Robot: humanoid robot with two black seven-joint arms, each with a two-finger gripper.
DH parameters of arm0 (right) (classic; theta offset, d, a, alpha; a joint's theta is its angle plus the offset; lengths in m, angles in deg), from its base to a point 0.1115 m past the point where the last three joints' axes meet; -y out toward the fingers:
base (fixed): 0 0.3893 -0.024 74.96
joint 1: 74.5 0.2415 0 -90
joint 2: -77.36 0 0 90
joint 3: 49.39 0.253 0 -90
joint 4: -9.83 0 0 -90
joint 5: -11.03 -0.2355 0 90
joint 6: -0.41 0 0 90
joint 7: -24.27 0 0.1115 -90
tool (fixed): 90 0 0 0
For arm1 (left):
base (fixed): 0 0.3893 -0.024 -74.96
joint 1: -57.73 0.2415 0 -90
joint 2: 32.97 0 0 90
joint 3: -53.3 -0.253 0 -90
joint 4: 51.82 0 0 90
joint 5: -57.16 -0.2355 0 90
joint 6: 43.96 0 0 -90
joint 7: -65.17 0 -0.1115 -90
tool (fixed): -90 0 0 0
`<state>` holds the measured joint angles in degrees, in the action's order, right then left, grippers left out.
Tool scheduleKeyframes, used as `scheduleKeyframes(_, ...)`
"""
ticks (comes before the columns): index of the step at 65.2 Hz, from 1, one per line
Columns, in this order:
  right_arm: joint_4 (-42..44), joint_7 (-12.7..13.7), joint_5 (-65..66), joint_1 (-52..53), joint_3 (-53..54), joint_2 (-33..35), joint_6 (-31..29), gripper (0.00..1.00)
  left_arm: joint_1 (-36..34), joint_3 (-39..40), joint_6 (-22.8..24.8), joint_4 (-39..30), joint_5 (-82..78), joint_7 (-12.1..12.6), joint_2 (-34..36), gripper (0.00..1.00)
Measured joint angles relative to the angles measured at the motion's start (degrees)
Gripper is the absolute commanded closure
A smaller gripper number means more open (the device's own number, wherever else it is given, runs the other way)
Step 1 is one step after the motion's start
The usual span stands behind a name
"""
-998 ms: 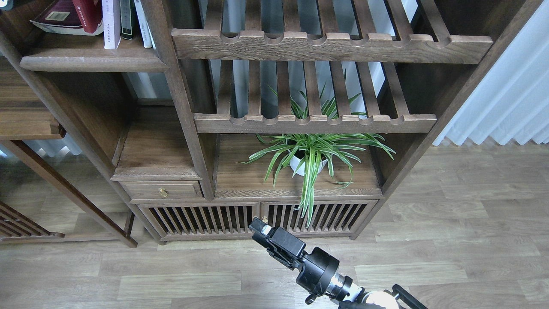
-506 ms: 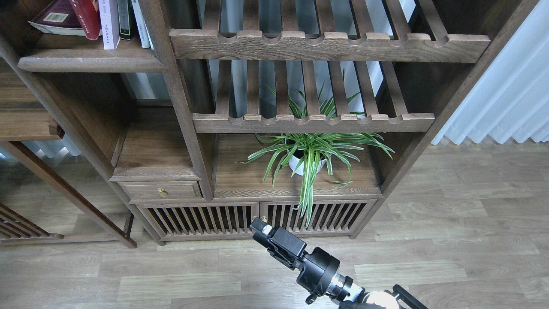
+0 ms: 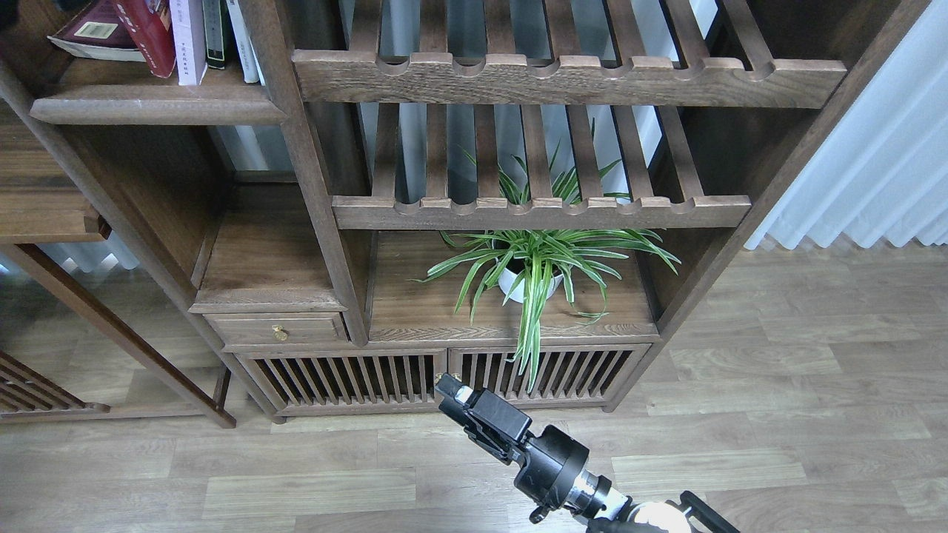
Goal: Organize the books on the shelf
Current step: 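Place the red book on the side shelf with the left gripper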
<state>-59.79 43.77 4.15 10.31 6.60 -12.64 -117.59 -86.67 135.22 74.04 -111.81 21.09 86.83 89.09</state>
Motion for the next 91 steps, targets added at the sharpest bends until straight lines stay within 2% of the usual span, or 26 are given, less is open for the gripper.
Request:
scheduleKeyframes(14,0.0,0.0,0.0,0.0,0.0,0.0,0.0,0.15,1.4,0.4,0.0,-0.4,0.5,0.0,-0.1,0.04)
scheduleKeyframes(26,0.0,0.0,0.0,0.0,0.0,0.0,0.0,0.14,5.5,0.5,0.0,-1.2,0.5,0.0,-0.1,0.04)
scheduleKeyframes(34,0.0,0.0,0.0,-0.1,0.0,0.0,0.0,0.14,8.1,-0.3,0.0,-1.2,0.5,1.0,-0.2,0.06)
scheduleKeyframes(36,0.0,0.0,0.0,-0.1,0.0,0.0,0.0,0.14,8.5,-0.5,0.0,-1.2,0.5,1.5,-0.2,0.09)
scheduleKeyframes(44,0.0,0.0,0.0,0.0,0.0,0.0,0.0,0.14,9.0,-0.8,0.0,-1.1,0.5,4.2,-0.4,0.36)
scheduleKeyframes(51,0.0,0.0,0.0,0.0,0.0,0.0,0.0,0.14,8.6,-0.6,0.0,-1.1,0.5,4.8,-0.9,0.63)
scheduleKeyframes(56,0.0,0.0,0.0,0.0,0.0,0.0,0.0,0.15,7.8,-0.1,0.0,-1.0,1.8,5.1,-1.6,0.75)
scheduleKeyframes(69,0.0,0.0,0.0,-0.1,0.0,0.0,0.0,0.15,5.3,-0.1,0.0,-0.6,4.5,6.3,-2.4,0.91)
scheduleKeyframes(91,0.0,0.0,0.1,-0.3,0.0,0.0,0.0,0.15,-1.6,-0.1,0.0,0.3,1.5,6.4,-1.6,0.93)
